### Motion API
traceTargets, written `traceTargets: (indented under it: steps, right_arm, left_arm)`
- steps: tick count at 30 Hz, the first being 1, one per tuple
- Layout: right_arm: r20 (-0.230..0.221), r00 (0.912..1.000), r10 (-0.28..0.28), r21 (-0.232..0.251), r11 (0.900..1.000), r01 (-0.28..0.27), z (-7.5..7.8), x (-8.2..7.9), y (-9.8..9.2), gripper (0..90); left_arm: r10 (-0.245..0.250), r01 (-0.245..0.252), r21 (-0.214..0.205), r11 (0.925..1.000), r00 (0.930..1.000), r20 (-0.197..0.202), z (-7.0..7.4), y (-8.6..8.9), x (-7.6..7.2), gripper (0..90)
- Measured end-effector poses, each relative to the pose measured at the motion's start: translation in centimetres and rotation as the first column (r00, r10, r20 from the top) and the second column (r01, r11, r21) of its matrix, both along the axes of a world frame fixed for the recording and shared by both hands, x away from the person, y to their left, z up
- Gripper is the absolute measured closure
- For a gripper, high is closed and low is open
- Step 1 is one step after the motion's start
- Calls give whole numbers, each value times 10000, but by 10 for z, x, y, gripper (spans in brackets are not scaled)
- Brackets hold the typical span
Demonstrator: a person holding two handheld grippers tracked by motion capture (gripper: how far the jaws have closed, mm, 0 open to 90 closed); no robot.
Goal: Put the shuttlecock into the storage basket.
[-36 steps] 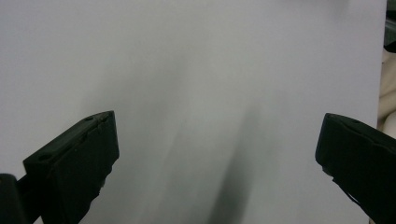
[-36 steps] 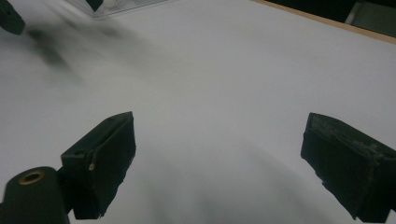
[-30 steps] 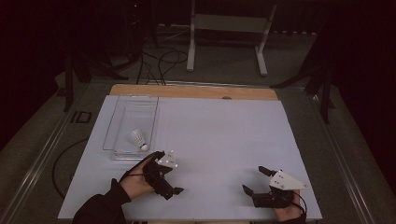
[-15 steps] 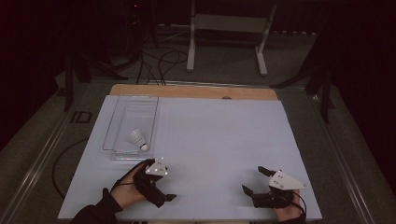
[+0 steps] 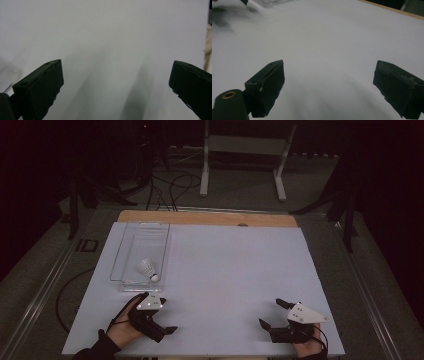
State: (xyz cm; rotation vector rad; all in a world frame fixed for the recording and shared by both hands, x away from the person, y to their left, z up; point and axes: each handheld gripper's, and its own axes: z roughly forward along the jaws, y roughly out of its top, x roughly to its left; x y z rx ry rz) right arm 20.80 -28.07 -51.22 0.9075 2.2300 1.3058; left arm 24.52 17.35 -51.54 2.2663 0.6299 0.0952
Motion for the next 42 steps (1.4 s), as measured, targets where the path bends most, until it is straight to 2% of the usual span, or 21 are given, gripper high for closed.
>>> traceTargets:
  steps: [5, 6, 7, 8, 14, 19, 20, 23, 24, 25, 28, 33, 36, 42]
  right_arm:
    - [-33, 10000, 5, 4, 10000, -5, 0, 0, 0, 101]
    - [-19, 10000, 14, -41, 10000, -14, 0, 0, 0, 101]
    - [-19, 10000, 14, -41, 10000, -14, 0, 0, 0, 101]
    - [-11, 10000, 30, -39, 10000, -30, 0, 0, 0, 101]
    - [-51, 10000, 39, -115, 9999, -39, 0, 0, 1, 101]
    - [-98, 9999, 65, -95, 9999, -66, -1, 0, 1, 102]
    - [-96, 9999, 78, -83, 9999, -79, -1, 0, 0, 101]
    - [-99, 9999, 100, -80, 9999, -101, -1, 0, 0, 102]
    - [-82, 9999, 69, -142, 9999, -70, 0, -1, 1, 102]
    - [-82, 9999, 69, -142, 9999, -70, 0, -1, 1, 102]
    - [-47, 10000, 49, -316, 9995, -51, -1, 0, 1, 102]
    - [-53, 10000, 45, -343, 9994, -47, -2, 0, 1, 102]
    - [-65, 10000, 42, -293, 9996, -43, -2, 0, 0, 102]
    - [-64, 10000, 33, -273, 9996, -34, -2, 0, 0, 102]
  left_arm:
    - [259, -259, -95, 9996, 9997, 0, -4, 7, -1, 2]
    - [437, -434, -148, 9989, 9989, 167, -5, 9, -4, 2]
    - [437, -434, -148, 9989, 9989, 167, -5, 9, -4, 2]
    - [690, -679, -375, 9970, 9971, 305, -6, 11, -6, 2]
    - [1241, -1212, -714, 9901, 9915, 380, -11, 14, -8, 2]
    - [1342, -1306, -742, 9887, 9900, 445, -15, 13, -8, 2]
    - [1328, -1297, -522, 9902, 9892, 625, -16, 11, -9, 2]
    - [1259, -1227, -542, 9910, 9902, 606, -17, 10, -9, 2]
    - [1211, -1166, -574, 9915, 9893, 811, -17, 10, -10, 2]
    - [1211, -1166, -574, 9915, 9893, 811, -17, 10, -10, 2]
    - [1165, -1095, -959, 9893, 9907, 702, -17, 14, -9, 2]
    - [1228, -1151, -1076, 9875, 9901, 674, -15, 16, -8, 2]
    - [1426, -1302, -1488, 9803, 9869, 755, -11, 20, -9, 2]
    - [1501, -1331, -1645, 9774, 9840, 957, -8, 24, -12, 2]
